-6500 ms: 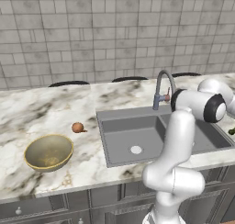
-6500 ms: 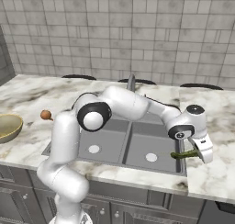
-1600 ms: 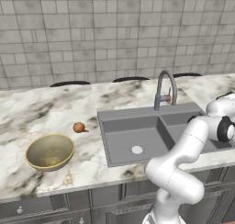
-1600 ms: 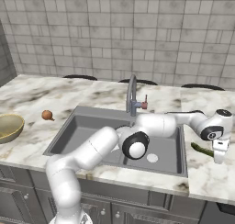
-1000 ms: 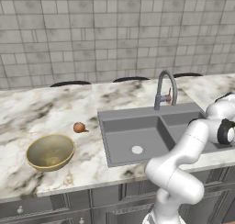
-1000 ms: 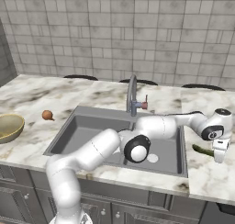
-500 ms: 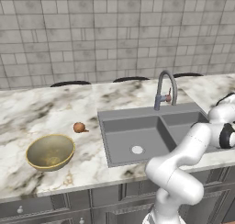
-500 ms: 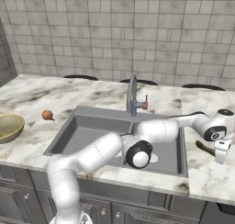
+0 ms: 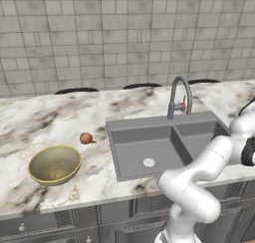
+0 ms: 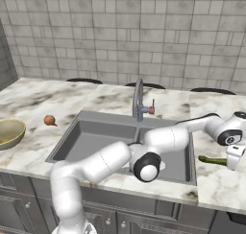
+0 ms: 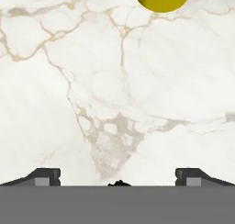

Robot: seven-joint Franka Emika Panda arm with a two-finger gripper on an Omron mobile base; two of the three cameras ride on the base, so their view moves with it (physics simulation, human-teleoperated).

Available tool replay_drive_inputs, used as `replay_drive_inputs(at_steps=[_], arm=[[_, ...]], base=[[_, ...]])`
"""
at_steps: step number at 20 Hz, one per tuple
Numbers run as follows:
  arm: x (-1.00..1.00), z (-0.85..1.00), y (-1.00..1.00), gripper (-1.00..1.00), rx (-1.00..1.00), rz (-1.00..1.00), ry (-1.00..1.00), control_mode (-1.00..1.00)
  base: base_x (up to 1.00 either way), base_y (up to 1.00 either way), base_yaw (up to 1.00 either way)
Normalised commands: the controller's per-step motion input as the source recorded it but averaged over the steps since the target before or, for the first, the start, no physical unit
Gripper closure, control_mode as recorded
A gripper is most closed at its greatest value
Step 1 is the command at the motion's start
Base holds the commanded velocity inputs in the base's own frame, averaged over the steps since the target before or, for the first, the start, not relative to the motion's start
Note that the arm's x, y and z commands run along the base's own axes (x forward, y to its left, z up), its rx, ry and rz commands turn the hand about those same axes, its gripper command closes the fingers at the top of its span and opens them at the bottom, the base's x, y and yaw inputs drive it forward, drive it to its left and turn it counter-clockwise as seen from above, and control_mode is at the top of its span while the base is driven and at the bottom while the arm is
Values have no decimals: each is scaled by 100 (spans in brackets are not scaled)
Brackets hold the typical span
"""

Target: Remove the squash and onion from the sink. Then move the bowl and cup from the counter to the sink for washing.

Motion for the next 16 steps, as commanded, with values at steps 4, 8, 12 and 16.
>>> replay_drive_inputs(at_steps=[4, 8, 12, 16], arm=[[-16, 31, 0, -100, 1, -4, 0, -100], [-23, 26, 0, -100, 0, -3, 0, -100], [-29, 21, 0, -100, -2, 0, 0, -100], [-28, 19, 5, -100, -9, 0, 0, -100]], base=[[0, 0, 0], [0, 0, 0], [0, 0, 0], [0, 0, 0]])
